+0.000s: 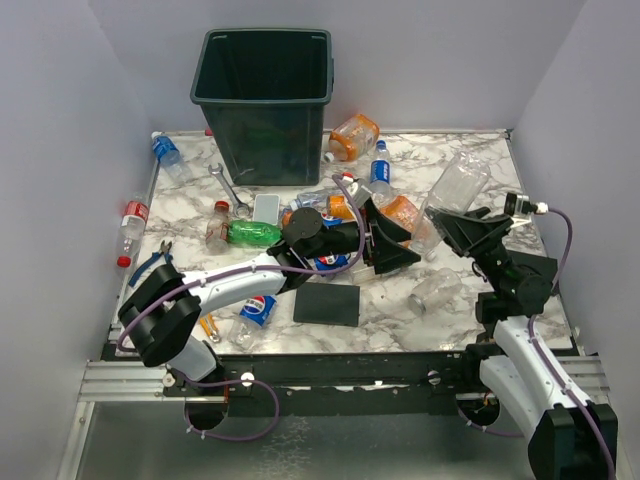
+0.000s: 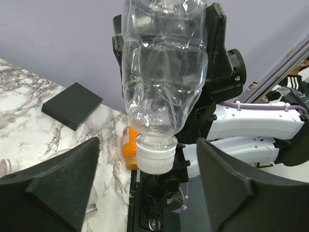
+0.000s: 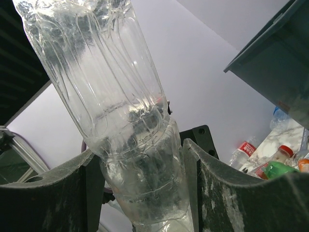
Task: Put the plastic bottles in the bin
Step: Pick up the plastic bottle at the center of the board.
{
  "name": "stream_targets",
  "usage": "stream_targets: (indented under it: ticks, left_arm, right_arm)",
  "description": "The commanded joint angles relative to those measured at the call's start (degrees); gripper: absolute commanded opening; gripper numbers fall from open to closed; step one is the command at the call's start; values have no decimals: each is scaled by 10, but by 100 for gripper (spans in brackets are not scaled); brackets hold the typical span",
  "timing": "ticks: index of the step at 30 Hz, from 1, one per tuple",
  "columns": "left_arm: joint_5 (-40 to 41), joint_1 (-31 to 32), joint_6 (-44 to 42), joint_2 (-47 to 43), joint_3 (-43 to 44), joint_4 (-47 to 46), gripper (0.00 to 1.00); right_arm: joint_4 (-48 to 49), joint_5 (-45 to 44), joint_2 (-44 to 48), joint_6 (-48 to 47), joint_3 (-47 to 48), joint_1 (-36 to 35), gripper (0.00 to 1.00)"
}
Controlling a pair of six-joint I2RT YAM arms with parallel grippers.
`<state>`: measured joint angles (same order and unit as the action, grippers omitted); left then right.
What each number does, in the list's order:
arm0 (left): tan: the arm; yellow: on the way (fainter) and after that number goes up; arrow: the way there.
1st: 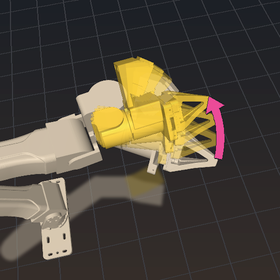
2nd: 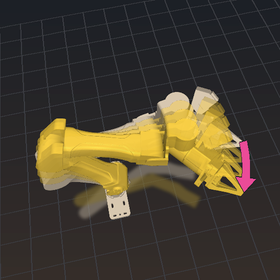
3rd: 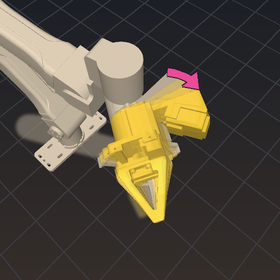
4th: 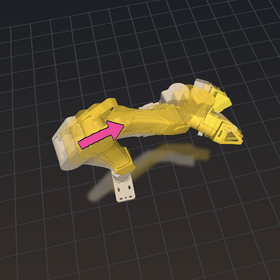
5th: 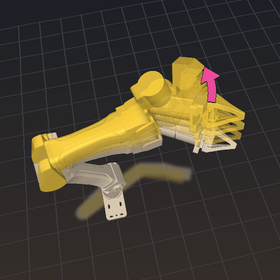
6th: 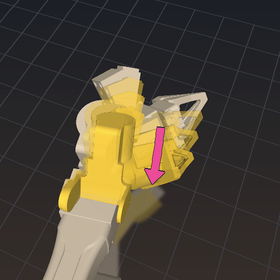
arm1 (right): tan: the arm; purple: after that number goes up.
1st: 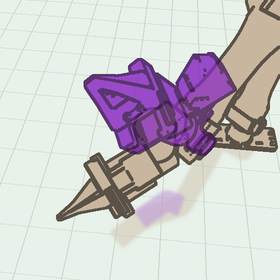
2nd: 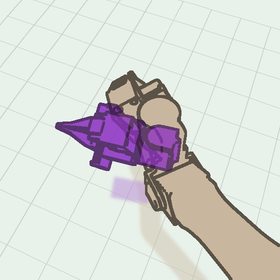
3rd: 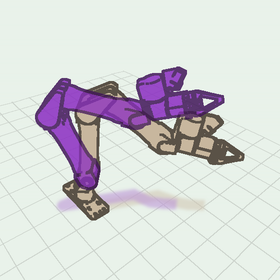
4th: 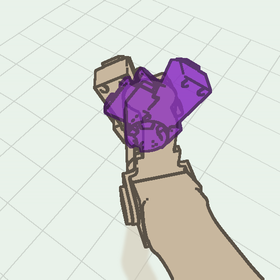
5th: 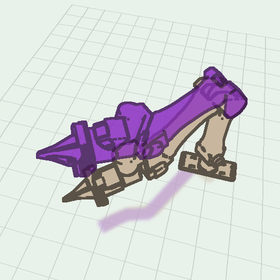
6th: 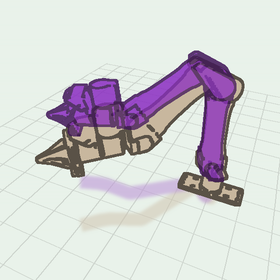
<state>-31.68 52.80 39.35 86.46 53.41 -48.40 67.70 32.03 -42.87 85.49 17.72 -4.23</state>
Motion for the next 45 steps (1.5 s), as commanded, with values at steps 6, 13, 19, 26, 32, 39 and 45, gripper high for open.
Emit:
stream_targets:
  ticks: [6, 13, 19, 26, 32, 39, 45]
  left_arm:
    - [-7, 12, -10, 20, 21, -18, 60]
    - [-16, 19, -24, 19, 17, -18, 37]
    - [-23, 24, -45, 8, 10, -17, 7]
    - [26, 22, -165, -63, -4, 98, 0]
    - [225, 25, -470, -133, 33, 380, 0]
    - [496, 124, -859, -155, -17, 440, 0]
    - [628, 194, -1153, -155, -141, 271, 0]
  right_arm:
    - [18, 8, -13, -12, 14, -28, 42]
    - [7, 8, -11, -21, 14, -31, 42]
    - [-48, 25, 10, -49, 23, -32, 57]
    - [-481, 63, 109, -307, 192, -31, 100]
    - [-850, -34, 138, -579, 374, -32, 100]
    - [-911, -83, 127, -635, 447, -35, 100]
    - [-941, -64, 85, -646, 458, -37, 100]
